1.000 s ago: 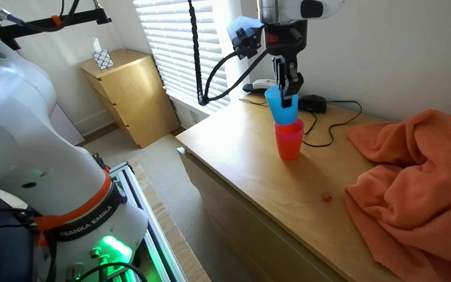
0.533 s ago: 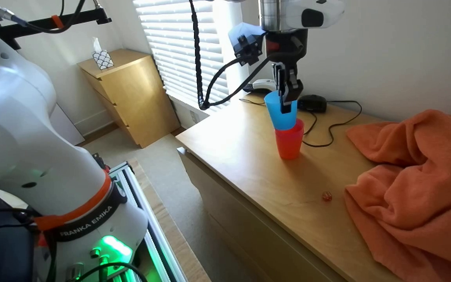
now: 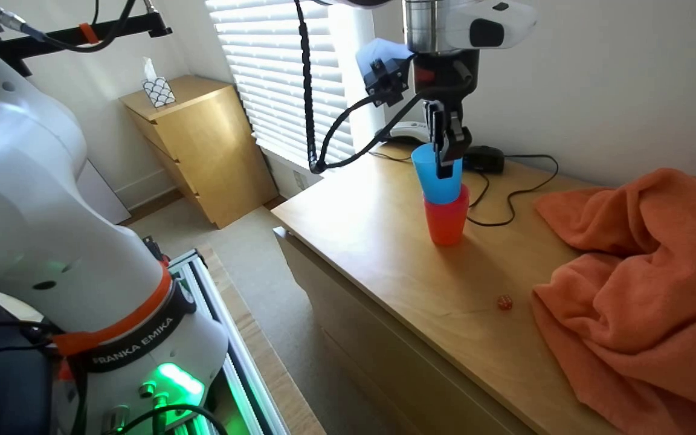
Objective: Pick up the pink cup and put it in the orange cup, pick up the blue cup and put it in the pink cup
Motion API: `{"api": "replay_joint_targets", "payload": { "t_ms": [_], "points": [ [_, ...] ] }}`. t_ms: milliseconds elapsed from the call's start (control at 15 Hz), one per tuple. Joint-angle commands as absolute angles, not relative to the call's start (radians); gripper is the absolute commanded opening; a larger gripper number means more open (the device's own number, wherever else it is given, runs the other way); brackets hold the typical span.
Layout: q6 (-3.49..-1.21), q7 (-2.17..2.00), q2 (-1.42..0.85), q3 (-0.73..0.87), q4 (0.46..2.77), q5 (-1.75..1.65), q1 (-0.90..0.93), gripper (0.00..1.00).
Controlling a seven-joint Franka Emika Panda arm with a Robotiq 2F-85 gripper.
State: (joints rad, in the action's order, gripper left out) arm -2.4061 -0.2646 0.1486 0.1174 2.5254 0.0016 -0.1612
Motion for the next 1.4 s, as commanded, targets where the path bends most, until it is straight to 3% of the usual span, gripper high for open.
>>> {"api": "replay_joint_targets", "payload": {
  "t_ms": [0, 133, 667, 1333],
  "points": [
    [-2.422, -0.245, 0.134, 0.129, 2.528, 0.016, -0.166, 0.29],
    [-2.424, -0.238, 0.131, 0.133, 2.527, 0.03, -0.164, 0.35],
    [-2.405, -0.256, 0.184, 0.127, 2.54, 0.029, -0.161, 0.97],
    [-2.403, -0.324, 0.422, 0.072, 2.622, 0.015, -0.164, 1.0]
  ]
}}
